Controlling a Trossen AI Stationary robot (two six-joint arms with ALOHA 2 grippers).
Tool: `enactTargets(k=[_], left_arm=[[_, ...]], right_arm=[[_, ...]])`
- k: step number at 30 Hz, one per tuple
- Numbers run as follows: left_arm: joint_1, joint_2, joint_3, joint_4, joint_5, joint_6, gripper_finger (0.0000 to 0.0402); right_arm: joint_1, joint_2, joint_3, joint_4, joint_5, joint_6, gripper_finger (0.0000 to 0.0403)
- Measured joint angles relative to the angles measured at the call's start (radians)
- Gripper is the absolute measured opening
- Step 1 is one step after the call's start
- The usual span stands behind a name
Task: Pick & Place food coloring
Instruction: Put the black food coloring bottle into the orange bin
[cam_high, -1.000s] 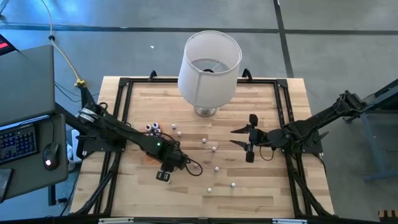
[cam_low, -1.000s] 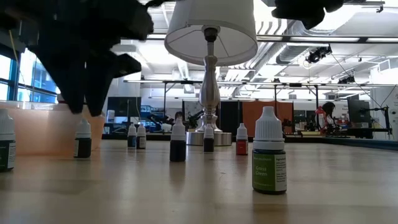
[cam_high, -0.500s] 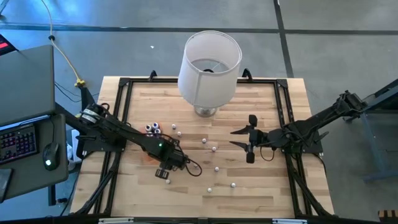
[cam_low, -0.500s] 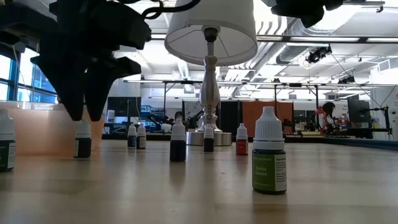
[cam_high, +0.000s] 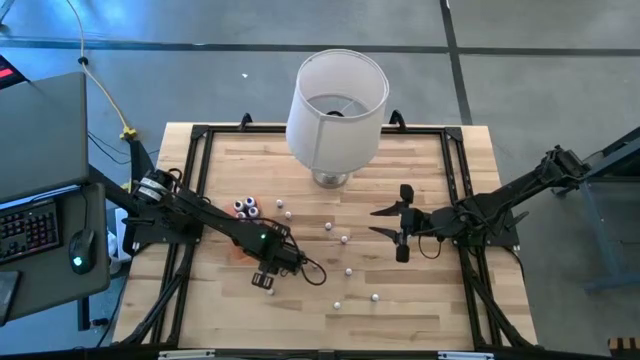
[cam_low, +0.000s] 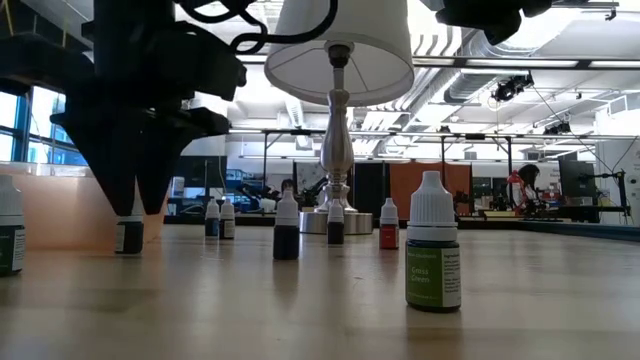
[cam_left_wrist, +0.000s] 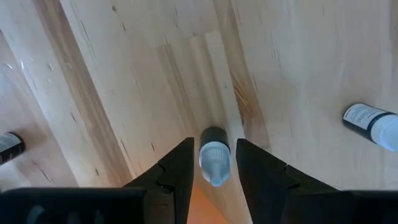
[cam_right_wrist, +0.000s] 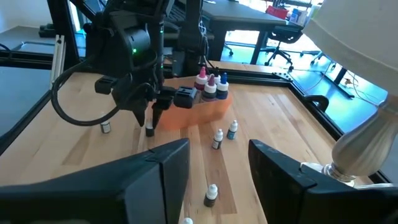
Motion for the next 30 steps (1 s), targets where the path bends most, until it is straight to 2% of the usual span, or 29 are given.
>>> enactTargets(k=[9,12,17,25,30], left_arm=[[0.000,-0.001,0.002,-0.020,0.000,0.000,0.0034],[0.000,0.002,0.030,-0.051,-0.001,-0.004,0.0032],[0.000,0.002,0.183,-0.158,-0.001,-0.016,0.0046],[0.000,0.000,0.460,-0.508,-0.001,-0.291,0.0047],[-0.028,-0.037,0.477,-0.734,-0.074,-0.478,0.0048]], right_arm=[[0.000,0.000,0.000,0.000,0.000,0.000,0.0158],[0.000,0.000,0.000,0.000,0.000,0.000,0.0157],[0.000,0.000,0.000,0.000,0.000,-0.002,0.0158],[0.000,0.001,0.000,0.000,0.000,0.000,0.0156],[0.000,0.001,0.000,0.000,0.000,0.000,0.0160]])
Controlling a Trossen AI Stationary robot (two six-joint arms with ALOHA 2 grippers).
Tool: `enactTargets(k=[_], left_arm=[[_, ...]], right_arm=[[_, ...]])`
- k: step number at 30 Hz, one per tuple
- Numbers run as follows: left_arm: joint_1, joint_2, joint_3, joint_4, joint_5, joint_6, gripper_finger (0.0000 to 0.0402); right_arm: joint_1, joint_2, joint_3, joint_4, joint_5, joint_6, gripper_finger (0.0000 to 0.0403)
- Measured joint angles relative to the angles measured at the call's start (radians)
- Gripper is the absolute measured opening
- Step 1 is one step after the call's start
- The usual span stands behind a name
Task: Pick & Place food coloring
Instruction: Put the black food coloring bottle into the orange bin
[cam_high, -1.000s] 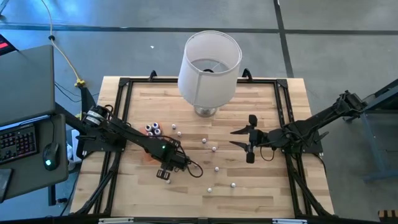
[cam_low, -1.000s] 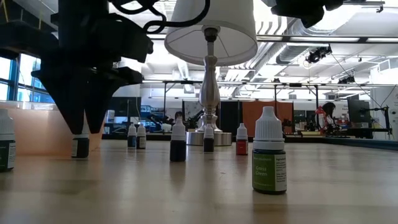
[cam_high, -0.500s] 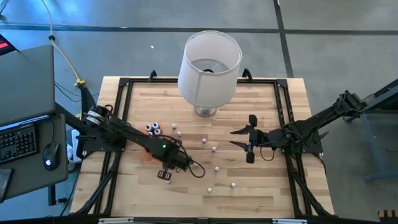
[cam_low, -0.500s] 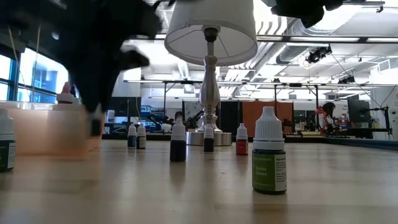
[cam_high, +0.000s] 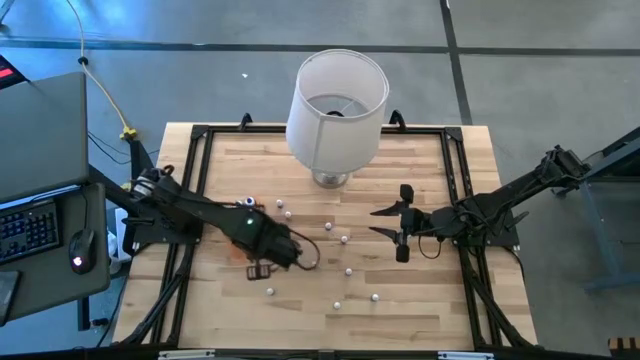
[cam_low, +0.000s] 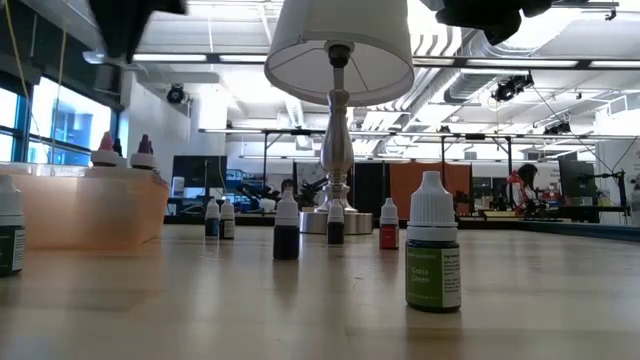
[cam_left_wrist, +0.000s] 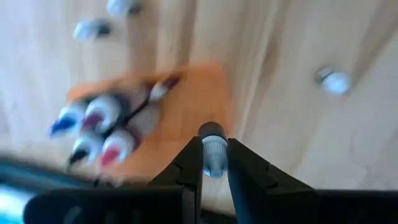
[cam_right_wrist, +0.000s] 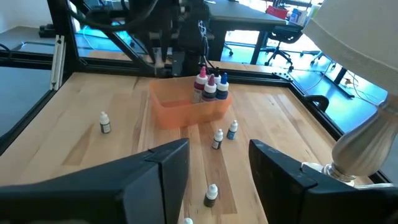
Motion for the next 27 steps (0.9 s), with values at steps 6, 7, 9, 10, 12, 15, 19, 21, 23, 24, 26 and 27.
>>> enactTargets(k=[6,7,9,10,12,15,19,21,23,24,26,27], left_arm=[[-0.061,-0.082,-0.204,0.049,-0.034,-0.130,0.0048],[-0.073,-0.095,-0.249,0.053,-0.036,-0.156,0.0048],[-0.095,-0.129,-0.345,0.062,-0.037,-0.199,0.0049],[-0.097,-0.148,-0.389,0.083,-0.038,-0.207,0.0049],[-0.098,-0.197,-0.493,0.156,-0.037,-0.232,0.0049],[-0.095,-0.293,-0.625,0.309,-0.034,-0.264,0.0049],[-0.084,-0.407,-0.754,0.470,-0.097,-0.289,0.0049],[-0.075,-0.435,-0.793,0.493,-0.081,-0.311,0.0049],[-0.074,-0.452,-0.819,0.481,-0.065,-0.336,0.0049],[-0.075,-0.455,-0.825,0.484,-0.059,-0.337,0.0049],[-0.077,-0.455,-0.839,0.481,-0.057,-0.338,0.0049],[-0.078,-0.455,-0.843,0.479,-0.058,-0.338,0.0050]], right_arm=[[0.000,0.000,0.000,0.000,-0.001,0.000,0.0158],[0.000,0.000,0.000,0.002,-0.001,0.000,0.0157],[0.000,0.000,0.000,0.007,-0.008,0.001,0.0156],[0.000,0.000,0.000,0.007,-0.013,0.001,0.0156],[0.000,0.000,0.000,0.014,-0.021,0.000,0.0157],[0.000,0.000,0.000,0.032,-0.032,0.000,0.0158],[0.000,0.000,0.000,0.045,-0.033,-0.007,0.0156],[0.000,0.000,0.000,0.045,-0.033,-0.008,0.0156],[0.000,0.000,0.000,0.044,-0.033,-0.009,0.0158],[0.000,0.000,0.000,0.044,-0.033,-0.010,0.0158],[0.000,0.000,0.000,0.045,-0.033,-0.019,0.0159],[0.000,0.000,0.000,0.044,-0.033,-0.022,0.0158]])
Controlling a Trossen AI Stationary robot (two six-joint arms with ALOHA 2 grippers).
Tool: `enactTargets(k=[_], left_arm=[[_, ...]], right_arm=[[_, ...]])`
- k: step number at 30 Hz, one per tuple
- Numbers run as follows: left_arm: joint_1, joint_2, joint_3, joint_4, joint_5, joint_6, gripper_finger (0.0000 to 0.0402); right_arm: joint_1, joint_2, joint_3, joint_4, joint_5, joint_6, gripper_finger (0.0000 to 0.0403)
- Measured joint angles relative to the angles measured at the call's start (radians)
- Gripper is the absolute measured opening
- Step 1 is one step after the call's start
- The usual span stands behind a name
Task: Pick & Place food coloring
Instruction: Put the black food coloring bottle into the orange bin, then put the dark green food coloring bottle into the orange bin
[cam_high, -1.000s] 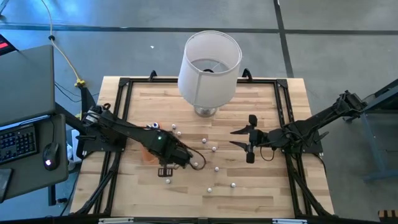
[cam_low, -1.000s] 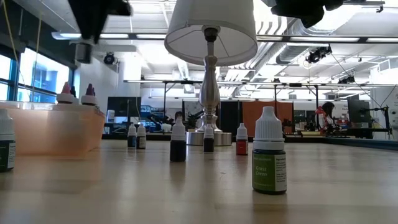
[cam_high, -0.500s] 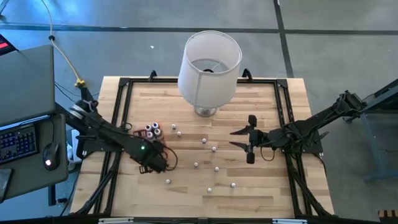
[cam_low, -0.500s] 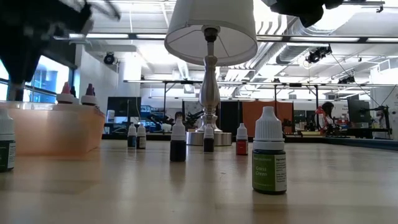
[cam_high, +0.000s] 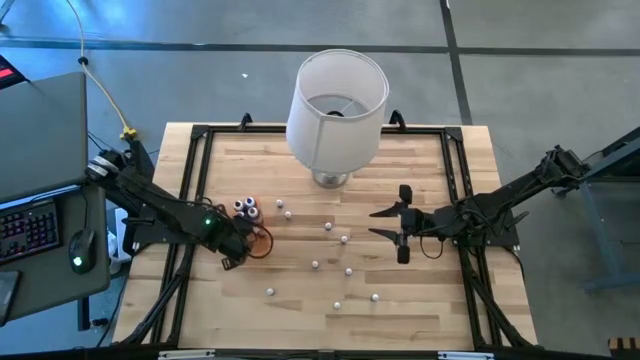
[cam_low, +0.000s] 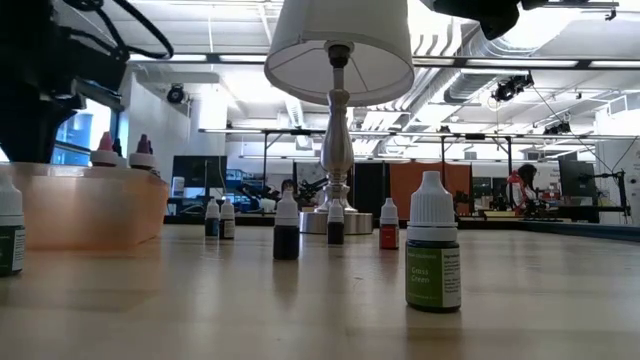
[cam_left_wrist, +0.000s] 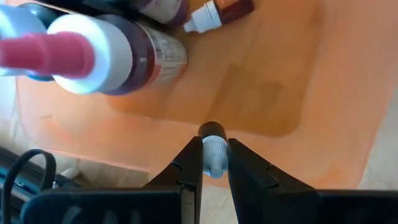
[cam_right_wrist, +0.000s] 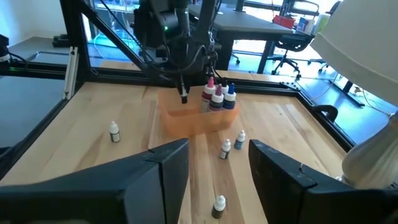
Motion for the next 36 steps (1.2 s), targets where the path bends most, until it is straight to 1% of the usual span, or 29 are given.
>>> enactTargets(k=[3,7,11,16,18,21,24,26,28,30,33,36], left_arm=[[0.001,0.000,-0.006,0.006,-0.031,0.000,0.0064],[0.001,0.001,-0.009,0.005,-0.071,0.000,0.0108],[0.001,0.001,0.001,-0.002,-0.062,0.000,0.0145],[0.001,0.001,0.103,-0.006,-0.020,0.004,0.0153],[0.000,0.001,0.158,0.043,-0.021,0.015,0.0153],[-0.019,0.001,0.213,0.191,-0.022,0.086,0.0153],[-0.068,0.011,0.229,0.392,-0.012,0.247,0.0153],[-0.100,0.051,0.229,0.500,0.001,0.359,0.0153],[-0.133,0.103,0.228,0.536,0.006,0.449,0.0153],[-0.158,0.151,0.228,0.548,0.001,0.506,0.0153],[-0.185,0.223,0.227,0.532,0.001,0.527,0.0153],[-0.184,0.293,0.227,0.544,0.043,0.529,0.0153]], right_arm=[[0.000,0.000,0.000,0.000,-0.001,0.002,0.0156],[0.000,0.000,0.000,0.000,-0.001,0.003,0.0159],[0.000,0.000,0.000,-0.001,-0.022,0.000,0.0162],[0.000,0.000,0.000,-0.001,-0.046,-0.001,0.0161],[0.000,0.000,0.000,-0.001,-0.047,-0.002,0.0159],[0.000,0.000,0.000,0.000,-0.047,-0.003,0.0159],[0.000,0.000,0.000,-0.001,-0.047,-0.003,0.0160],[0.000,0.000,0.000,0.000,-0.048,-0.003,0.0162],[0.000,0.000,0.000,-0.001,-0.051,-0.003,0.0162],[0.000,0.000,0.000,-0.001,-0.052,-0.003,0.0161],[0.000,0.000,0.000,-0.003,-0.052,-0.003,0.0158],[0.000,0.000,0.000,-0.003,-0.052,-0.003,0.0157]])
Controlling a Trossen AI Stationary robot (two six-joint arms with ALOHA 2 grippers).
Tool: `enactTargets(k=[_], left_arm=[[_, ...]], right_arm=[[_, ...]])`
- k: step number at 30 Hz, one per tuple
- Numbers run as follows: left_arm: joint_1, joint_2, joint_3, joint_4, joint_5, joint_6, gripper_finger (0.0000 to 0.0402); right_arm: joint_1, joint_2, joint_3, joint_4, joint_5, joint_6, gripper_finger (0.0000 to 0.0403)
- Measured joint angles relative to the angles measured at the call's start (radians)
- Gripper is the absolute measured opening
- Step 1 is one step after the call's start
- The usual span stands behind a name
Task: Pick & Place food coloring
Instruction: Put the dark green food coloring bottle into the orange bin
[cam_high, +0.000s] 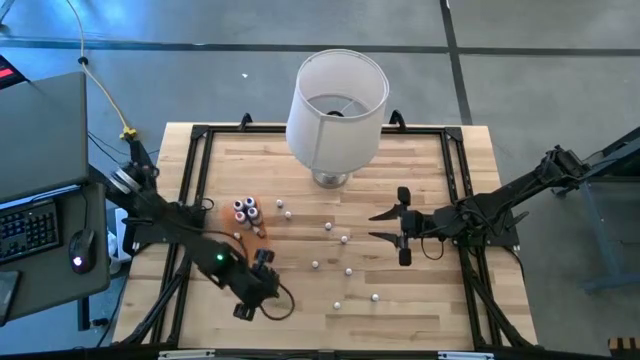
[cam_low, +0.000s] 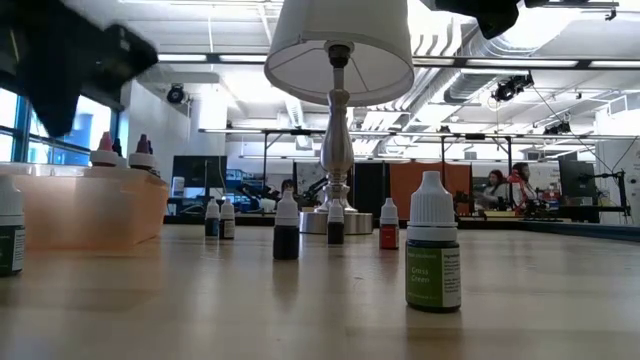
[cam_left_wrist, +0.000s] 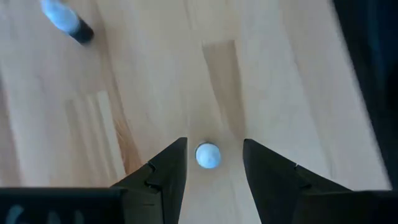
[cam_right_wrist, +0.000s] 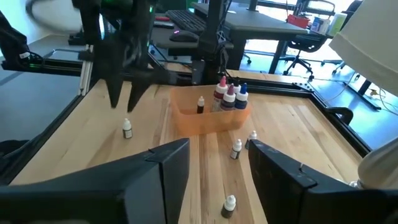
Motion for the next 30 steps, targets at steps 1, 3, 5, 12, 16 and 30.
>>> enactTargets(k=[1,3,5,12,16,30], left_arm=[[0.000,0.018,0.000,0.000,0.014,0.000,0.0153],[0.001,0.044,0.000,-0.004,0.024,0.000,0.0153],[0.001,0.064,0.000,-0.005,0.025,0.001,0.0153],[0.001,0.080,0.000,-0.003,0.008,0.002,0.0153],[0.001,0.080,0.000,-0.003,0.010,0.000,0.0153],[0.002,0.098,0.000,0.007,0.011,-0.011,0.0093]], right_arm=[[0.000,0.000,0.000,0.000,0.000,0.000,0.0157],[0.000,0.000,0.000,0.000,0.000,0.000,0.0158],[0.000,0.000,0.000,0.000,0.000,0.000,0.0159],[0.000,0.000,0.000,0.001,-0.001,0.000,0.0159],[0.000,0.000,0.000,0.002,-0.001,0.000,0.0158],[0.000,0.000,0.000,0.002,-0.001,0.000,0.0161]])
